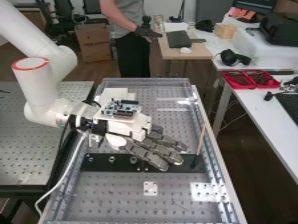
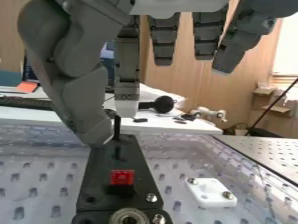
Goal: Grab the pcb board and place it in the clear container
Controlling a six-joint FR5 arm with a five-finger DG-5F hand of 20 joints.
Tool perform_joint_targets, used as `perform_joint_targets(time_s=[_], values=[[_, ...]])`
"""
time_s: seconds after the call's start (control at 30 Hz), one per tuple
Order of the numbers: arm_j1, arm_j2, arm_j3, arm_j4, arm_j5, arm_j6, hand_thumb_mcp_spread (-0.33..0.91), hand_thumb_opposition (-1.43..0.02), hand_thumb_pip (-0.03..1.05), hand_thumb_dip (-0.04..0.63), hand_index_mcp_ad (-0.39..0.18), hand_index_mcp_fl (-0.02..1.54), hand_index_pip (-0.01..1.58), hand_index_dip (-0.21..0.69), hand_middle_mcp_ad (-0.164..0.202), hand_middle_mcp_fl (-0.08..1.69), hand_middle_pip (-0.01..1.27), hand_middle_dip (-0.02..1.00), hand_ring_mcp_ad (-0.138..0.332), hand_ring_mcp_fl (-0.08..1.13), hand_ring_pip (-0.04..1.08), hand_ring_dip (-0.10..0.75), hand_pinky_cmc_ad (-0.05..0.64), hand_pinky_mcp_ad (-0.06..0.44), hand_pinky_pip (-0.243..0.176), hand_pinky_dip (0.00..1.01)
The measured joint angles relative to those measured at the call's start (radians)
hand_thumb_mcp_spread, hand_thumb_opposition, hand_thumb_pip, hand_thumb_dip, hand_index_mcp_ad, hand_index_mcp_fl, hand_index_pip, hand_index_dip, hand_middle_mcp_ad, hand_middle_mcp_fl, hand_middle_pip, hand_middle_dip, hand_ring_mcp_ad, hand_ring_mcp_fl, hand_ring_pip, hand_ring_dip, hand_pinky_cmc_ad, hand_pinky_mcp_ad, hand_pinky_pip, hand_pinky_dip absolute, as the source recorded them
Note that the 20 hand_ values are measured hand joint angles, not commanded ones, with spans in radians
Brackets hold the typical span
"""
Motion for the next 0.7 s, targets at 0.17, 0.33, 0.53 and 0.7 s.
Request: perform_joint_targets(time_s=[0.17, 0.33, 0.53, 0.7], values=[[0.002, -0.002, -0.001, 0.0, 0.003, -0.034, 0.43, -0.86, 0.7, 0.253, -0.065, 0.02, 1.56, 0.106, 0.086, 0.01, 0.15, 0.12, 0.236, 0.0, 0.08, 0.014, 0.325, 0.197, -0.093, 0.41], [0.003, -0.013, 0.004, -0.013, 0.004, -0.068, 0.43, -0.86, 0.7, 0.253, -0.063, 0.02, 1.56, 0.106, 0.084, 0.01, 0.15, 0.12, 0.236, 0.0, 0.08, 0.014, 0.325, 0.197, -0.093, 0.41], [-0.004, -0.027, 0.006, -0.014, -0.007, -0.004, 0.43, -0.86, 0.7, 0.251, -0.065, 0.02, 1.56, 0.103, 0.084, 0.01, 0.15, 0.12, 0.236, 0.0, 0.08, 0.014, 0.325, 0.197, -0.089, 0.42], [-0.014, -0.04, 0.014, -0.028, -0.005, 0.07, 0.43, -0.86, 0.71, 0.253, -0.065, 0.02, 1.56, 0.106, 0.084, 0.01, 0.15, 0.12, 0.236, 0.0, 0.08, 0.014, 0.325, 0.197, -0.089, 0.42]])
